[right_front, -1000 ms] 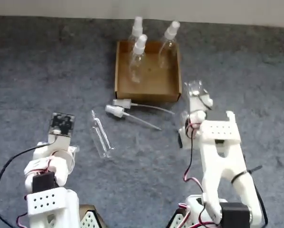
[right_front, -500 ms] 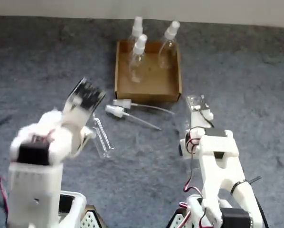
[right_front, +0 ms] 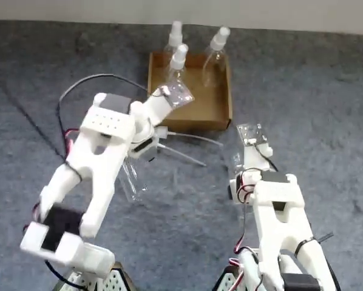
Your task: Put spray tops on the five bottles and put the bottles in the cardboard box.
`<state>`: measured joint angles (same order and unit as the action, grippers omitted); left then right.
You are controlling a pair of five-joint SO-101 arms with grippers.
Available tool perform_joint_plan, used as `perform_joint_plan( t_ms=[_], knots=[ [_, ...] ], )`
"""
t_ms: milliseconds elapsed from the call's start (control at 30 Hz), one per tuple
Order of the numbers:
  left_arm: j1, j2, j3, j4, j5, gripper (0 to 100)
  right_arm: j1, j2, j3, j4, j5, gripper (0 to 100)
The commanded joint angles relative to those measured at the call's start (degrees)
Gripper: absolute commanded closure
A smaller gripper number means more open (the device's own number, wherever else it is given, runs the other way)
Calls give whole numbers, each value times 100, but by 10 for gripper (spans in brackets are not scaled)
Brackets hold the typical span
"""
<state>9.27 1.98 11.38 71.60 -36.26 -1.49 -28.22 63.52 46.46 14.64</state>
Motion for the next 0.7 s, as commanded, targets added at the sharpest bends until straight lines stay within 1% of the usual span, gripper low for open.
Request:
perform_joint_plan(
  t_ms=[0, 133, 267, 467, 667],
  knots=[
    [101, 365, -400, -484, -281, 832, 48, -22, 48, -110, 26, 995],
    [92, 725, -462, -914, -703, 829, 48, -22, 57, -110, 26, 995],
    [-4, 892, -470, -1125, -958, 829, 48, -31, 57, -110, 26, 995],
    [-163, 945, -462, -1468, -958, 829, 48, -31, 57, -110, 26, 995],
    [-180, 963, -409, -1776, -932, 829, 48, -31, 57, -110, 26, 995]
  ],
)
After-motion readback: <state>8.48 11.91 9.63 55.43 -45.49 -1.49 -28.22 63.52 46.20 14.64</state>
